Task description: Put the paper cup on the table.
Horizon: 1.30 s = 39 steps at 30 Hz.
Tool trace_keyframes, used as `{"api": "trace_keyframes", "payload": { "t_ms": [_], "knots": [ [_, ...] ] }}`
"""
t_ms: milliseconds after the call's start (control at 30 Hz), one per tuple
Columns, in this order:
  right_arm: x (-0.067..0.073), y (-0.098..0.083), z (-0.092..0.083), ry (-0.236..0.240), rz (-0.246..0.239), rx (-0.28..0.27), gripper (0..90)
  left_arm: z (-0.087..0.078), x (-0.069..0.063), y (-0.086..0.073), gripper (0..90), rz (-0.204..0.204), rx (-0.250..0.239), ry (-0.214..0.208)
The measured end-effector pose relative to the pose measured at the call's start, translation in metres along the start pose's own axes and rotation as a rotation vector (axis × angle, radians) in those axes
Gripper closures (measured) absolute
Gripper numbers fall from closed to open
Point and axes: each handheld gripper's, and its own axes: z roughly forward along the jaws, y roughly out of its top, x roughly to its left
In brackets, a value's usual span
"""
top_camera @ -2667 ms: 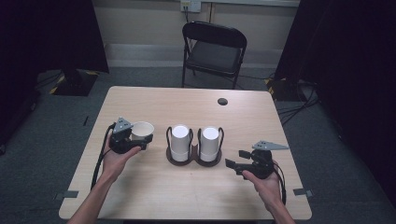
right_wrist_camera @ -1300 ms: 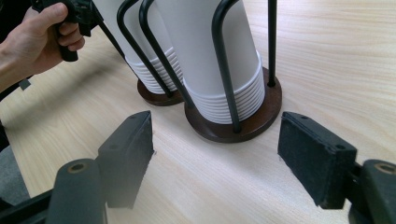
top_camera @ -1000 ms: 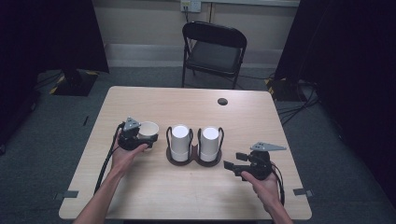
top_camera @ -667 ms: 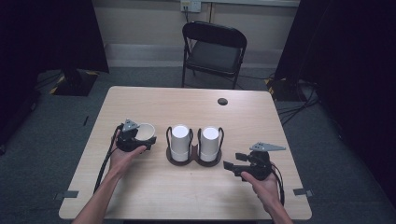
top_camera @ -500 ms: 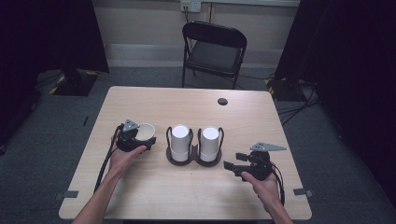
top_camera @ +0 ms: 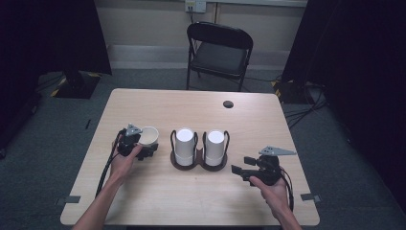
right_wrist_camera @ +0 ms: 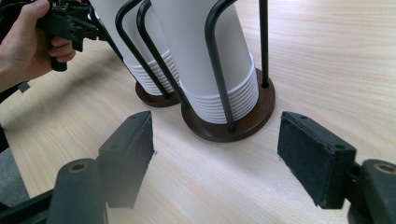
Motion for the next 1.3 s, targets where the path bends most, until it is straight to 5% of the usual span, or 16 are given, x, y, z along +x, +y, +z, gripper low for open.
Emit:
{"api": "trace_keyframes", "payload": {
  "t_ms": [167, 500, 700, 1300],
  "knots": [
    [0.0, 0.0, 0.0, -0.005, -0.002, -0.001, 26.8, -0.01, -0.002, -0.001, 15.9, 0.008, 0.008, -0.002],
    [-0.001, 0.0, 0.001, -0.013, 0.003, -0.001, 26.3, -0.022, 0.002, -0.009, 16.9, -0.039, 0.012, -0.001],
    [-0.002, 0.0, 0.0, -0.019, 0.005, -0.002, 26.3, -0.032, 0.0, -0.013, 16.8, -0.017, 0.027, -0.015],
    [-0.005, -0.003, -0.001, -0.036, 0.019, -0.003, 26.5, -0.067, -0.031, -0.019, 17.7, 0.017, -0.02, -0.105]
  ]
}}
